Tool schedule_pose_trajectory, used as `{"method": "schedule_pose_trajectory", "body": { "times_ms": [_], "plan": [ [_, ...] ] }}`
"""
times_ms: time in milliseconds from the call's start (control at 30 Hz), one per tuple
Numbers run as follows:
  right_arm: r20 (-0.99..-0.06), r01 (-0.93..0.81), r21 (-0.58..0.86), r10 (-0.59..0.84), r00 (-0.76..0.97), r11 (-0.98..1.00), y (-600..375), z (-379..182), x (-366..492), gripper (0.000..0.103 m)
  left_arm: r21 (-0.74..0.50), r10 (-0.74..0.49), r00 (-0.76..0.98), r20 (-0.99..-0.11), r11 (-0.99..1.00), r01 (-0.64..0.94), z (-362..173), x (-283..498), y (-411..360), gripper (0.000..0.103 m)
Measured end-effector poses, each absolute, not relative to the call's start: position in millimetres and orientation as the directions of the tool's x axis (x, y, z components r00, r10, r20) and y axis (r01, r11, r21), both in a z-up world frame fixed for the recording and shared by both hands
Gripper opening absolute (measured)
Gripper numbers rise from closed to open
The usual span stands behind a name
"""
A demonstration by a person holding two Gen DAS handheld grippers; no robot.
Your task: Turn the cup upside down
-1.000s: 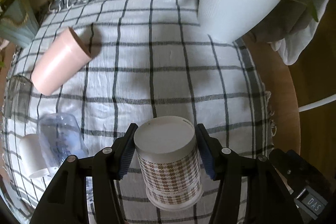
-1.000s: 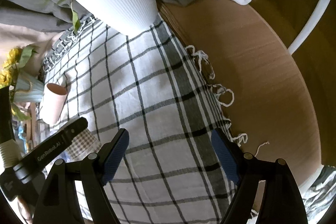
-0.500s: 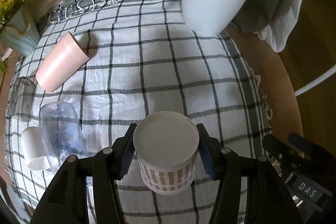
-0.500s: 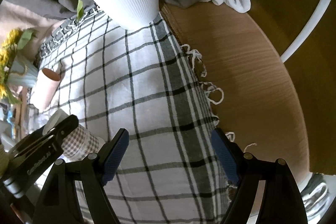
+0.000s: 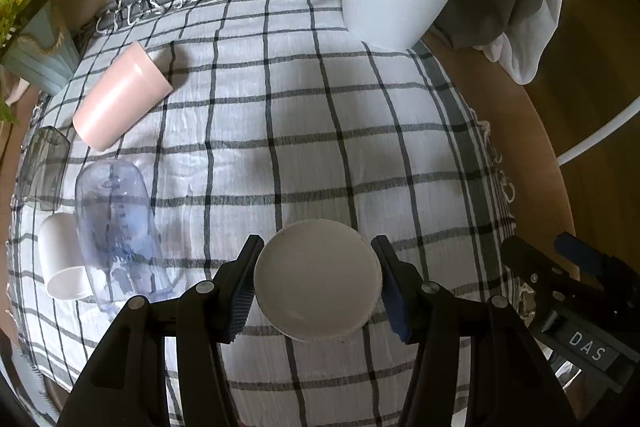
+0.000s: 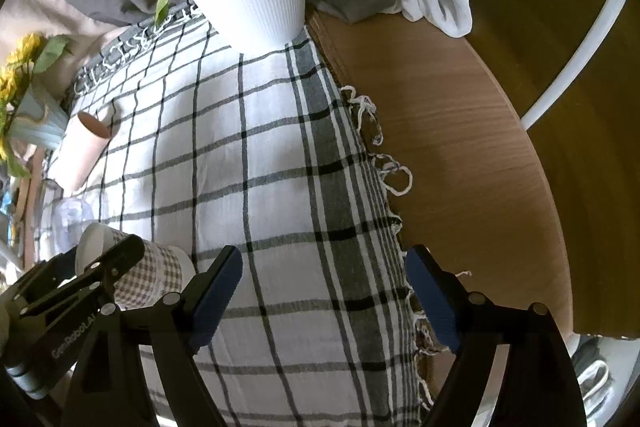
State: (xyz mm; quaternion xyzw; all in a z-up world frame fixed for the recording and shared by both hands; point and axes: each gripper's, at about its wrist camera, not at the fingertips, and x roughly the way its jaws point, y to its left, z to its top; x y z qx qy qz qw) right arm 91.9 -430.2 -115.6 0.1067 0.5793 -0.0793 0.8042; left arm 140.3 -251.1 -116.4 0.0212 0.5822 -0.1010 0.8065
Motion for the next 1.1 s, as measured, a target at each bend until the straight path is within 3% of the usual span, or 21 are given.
{"method": "schedule_pose_trajectory", "body": {
  "times_ms": [200, 567, 933, 1100],
  "plan": [
    [-0.95, 0.243, 0.06, -0.019, 0.311, 0.968, -429, -114, 86, 0.085, -0.095, -0.147, 0.286, -0.947, 0.977, 0.189, -120, 135, -251, 0.055],
    [-0.942, 0.244, 0.052, -0.034, 0.334, 0.968, -428, -104, 77, 0.085, -0.087, -0.159, 0.333, -0.93, 0.971, 0.221, -109, 130, -254, 0.075],
    [-0.893, 0.242, 0.054, -0.062, 0.446, 0.969, -415, -62, 55, 0.085, -0.041, -0.138, 0.477, -0.868, 0.977, 0.207, -59, 104, -232, 0.092],
    [-0.85, 0.214, 0.066, -0.057, 0.523, 0.975, -398, -33, 39, 0.092, -0.028, -0.116, 0.545, -0.831, 0.986, 0.167, -30, 84, -208, 0.097]
  ]
}}
